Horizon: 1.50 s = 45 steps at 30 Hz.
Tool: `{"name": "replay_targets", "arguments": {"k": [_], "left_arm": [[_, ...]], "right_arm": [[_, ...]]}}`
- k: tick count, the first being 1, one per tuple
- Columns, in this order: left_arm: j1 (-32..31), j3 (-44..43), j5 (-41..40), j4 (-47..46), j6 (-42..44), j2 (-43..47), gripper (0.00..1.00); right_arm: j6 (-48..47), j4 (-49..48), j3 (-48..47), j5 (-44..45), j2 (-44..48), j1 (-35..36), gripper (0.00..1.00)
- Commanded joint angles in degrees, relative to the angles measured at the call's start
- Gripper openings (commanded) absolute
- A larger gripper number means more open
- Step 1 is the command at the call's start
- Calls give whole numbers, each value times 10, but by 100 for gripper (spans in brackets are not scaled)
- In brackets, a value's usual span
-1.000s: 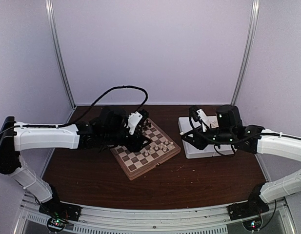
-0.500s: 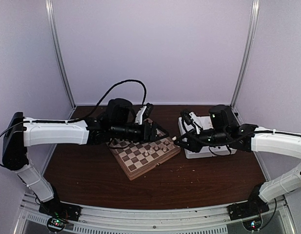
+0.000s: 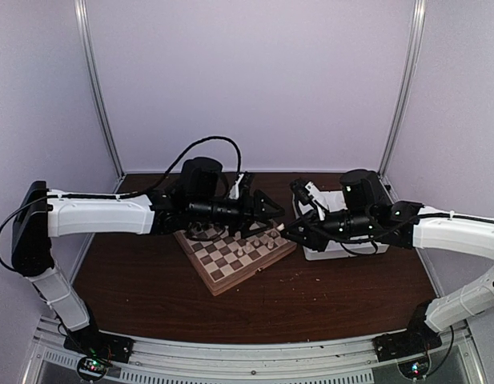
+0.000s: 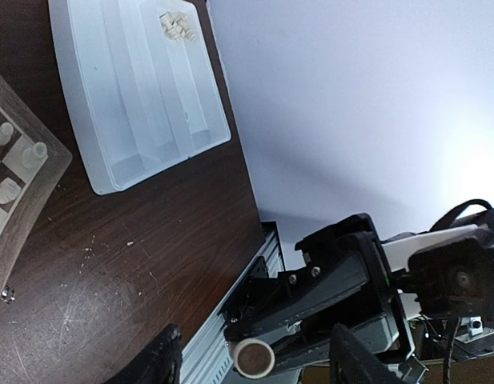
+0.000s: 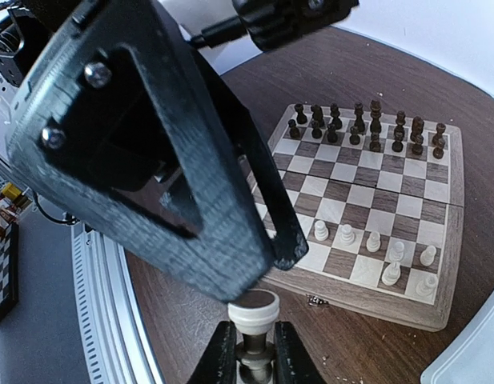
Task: Set up the chess pieces on the board
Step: Place the chess piece on the chessboard.
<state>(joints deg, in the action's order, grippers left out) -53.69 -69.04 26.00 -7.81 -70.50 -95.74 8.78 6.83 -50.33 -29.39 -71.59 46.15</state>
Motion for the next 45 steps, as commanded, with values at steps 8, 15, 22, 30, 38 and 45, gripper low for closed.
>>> {"name": "replay_targets", "arguments": {"k": [8,15,22,30,38,45], "left_arm": [[-1,-12,53,-75,-63,-45,50],[-1,-5,52,-83,-68,-46,34],[-1,-2,56,-88,-72,-49,12],[1,5,47,-97,-79,-45,10],[12,33,26,-219,-149,-40,10],[21,16,4,-272,-207,-51,10]], "right_arm": [[-28,14,-31,28,-15,11,15],[-33,18,-33,51,-23,12,14],[-28,5,-25,70,-22,12,16],[-19,-7,-8,88,-1,12,46],[104,-124,87,189,121,11,60],[191,-180,84,183,159,10,69]]}}
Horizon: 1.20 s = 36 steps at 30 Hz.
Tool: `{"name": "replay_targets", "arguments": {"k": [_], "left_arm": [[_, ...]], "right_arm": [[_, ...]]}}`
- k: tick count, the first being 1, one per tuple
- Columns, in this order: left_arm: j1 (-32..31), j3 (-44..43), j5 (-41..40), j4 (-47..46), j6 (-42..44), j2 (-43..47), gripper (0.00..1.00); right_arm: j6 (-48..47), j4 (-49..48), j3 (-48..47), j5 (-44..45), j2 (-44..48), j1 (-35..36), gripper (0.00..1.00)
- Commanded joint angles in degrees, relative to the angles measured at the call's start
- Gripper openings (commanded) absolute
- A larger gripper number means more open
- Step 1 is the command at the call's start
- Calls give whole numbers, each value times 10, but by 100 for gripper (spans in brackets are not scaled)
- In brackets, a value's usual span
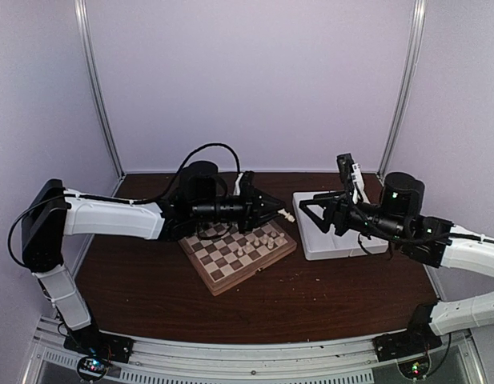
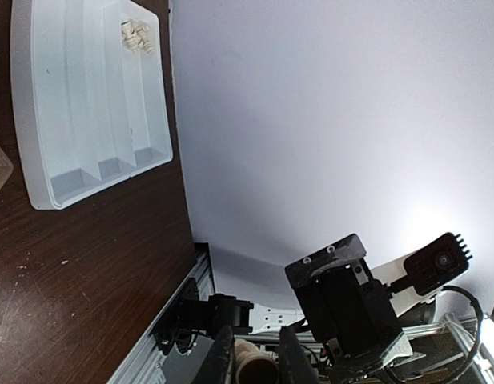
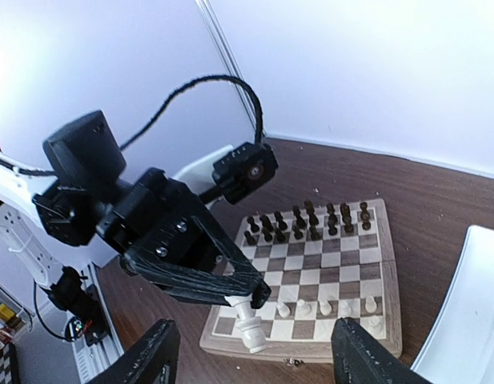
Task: Set up the chess pieces on the board
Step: Place the chess piece on the chessboard.
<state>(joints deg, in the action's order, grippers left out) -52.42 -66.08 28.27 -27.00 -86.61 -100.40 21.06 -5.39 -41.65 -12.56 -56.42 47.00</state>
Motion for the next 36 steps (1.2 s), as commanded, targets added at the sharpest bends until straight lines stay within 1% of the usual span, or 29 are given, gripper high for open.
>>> {"name": "replay_targets", "arguments": {"k": [1,4,7,10,12,16,21,28,32,34,36], "left_arm": [[8,-19,-24,-89,-56,-8,10],[8,-34,-30,-134,-94,-23,10],[8,-47,-35,-177,-123,-36,10],[8,-63,-27,-173,-124,-38,10],[8,-63,-27,-172,-124,-36,10],[9,-51,-30,-176,-125,-29,10],[8,-43,-33,-189,-130,-28,10],[8,-43,-34,-192,-131,-29,10],[8,-41,-35,-193,-133,-28,10],[8,-40,-36,-196,-136,-28,10],[8,-39,-36,-197,-137,-28,10]], "right_arm": [[76,-59,-6,11,4,1,69],[107,-71,-12,4,-12,0,68],[143,-123,0,-3,-25,-5,67],[189,-154,2,-9,-46,-19,63],[219,-188,5,-38,-65,-33,60],[270,-306,39,-77,-90,-46,59],[296,-367,47,-112,-113,-48,56],[305,-384,53,-117,-117,-48,44],[313,-407,65,-111,-114,-50,42],[316,-408,64,-113,-114,-51,34],[319,-406,64,-114,-114,-52,31]]}}
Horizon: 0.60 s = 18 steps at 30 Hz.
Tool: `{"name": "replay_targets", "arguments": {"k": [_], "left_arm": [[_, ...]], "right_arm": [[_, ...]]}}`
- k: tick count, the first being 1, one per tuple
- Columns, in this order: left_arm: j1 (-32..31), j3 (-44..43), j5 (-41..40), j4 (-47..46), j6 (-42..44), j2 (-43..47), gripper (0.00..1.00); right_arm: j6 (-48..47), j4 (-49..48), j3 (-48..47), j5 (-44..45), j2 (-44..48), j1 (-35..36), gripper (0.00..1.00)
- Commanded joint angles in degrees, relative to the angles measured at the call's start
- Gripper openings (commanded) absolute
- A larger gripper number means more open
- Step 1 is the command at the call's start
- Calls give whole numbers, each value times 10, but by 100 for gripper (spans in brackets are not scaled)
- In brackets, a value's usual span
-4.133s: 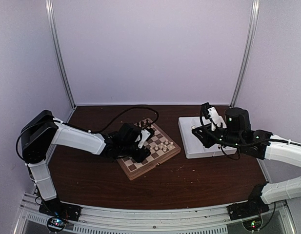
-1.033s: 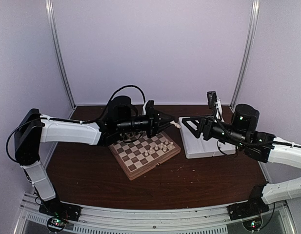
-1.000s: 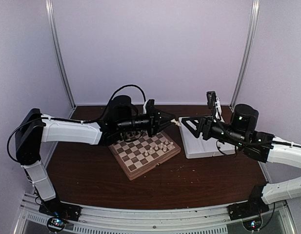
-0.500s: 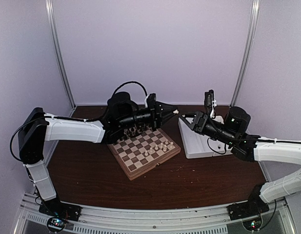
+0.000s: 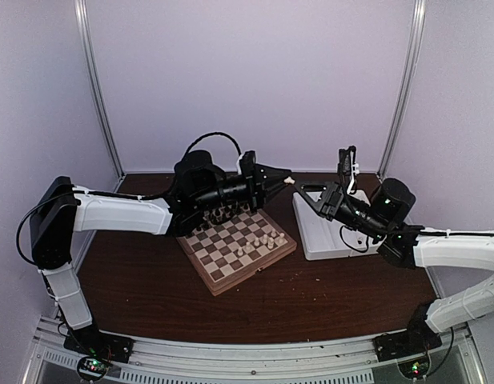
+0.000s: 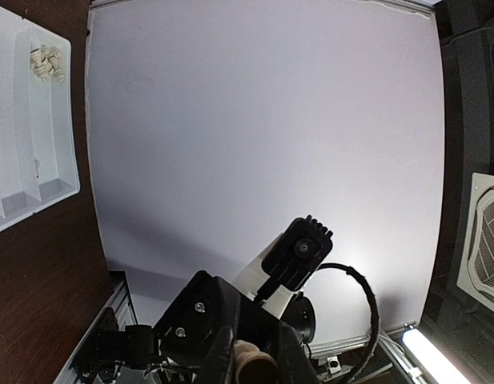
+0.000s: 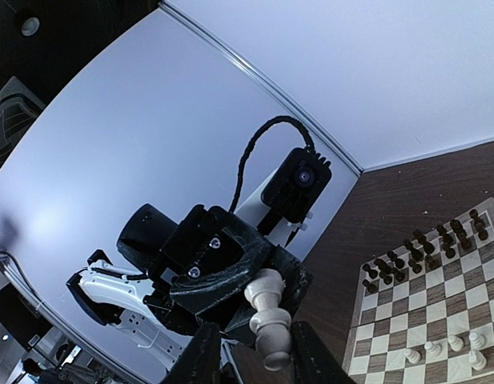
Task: Set up the chess pieces on the board
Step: Place the chess piece on the chessboard.
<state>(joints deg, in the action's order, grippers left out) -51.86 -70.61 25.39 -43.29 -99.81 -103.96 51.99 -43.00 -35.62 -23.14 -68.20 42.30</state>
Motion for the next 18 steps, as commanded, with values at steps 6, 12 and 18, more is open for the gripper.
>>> {"name": "replay_targets", "arguments": {"k": [6,12,18], "left_arm": [[3,7,-8,-37,-6,8,10],[3,9,-5,-37,-6,7,10],[3,10,-4,-37,-6,5,10]], "right_arm": [[21,-51,24,-10,14,-9,29],[19,-38,23,-16,20,-11,20],[18,-42,25,-16,21,-12,14]]}}
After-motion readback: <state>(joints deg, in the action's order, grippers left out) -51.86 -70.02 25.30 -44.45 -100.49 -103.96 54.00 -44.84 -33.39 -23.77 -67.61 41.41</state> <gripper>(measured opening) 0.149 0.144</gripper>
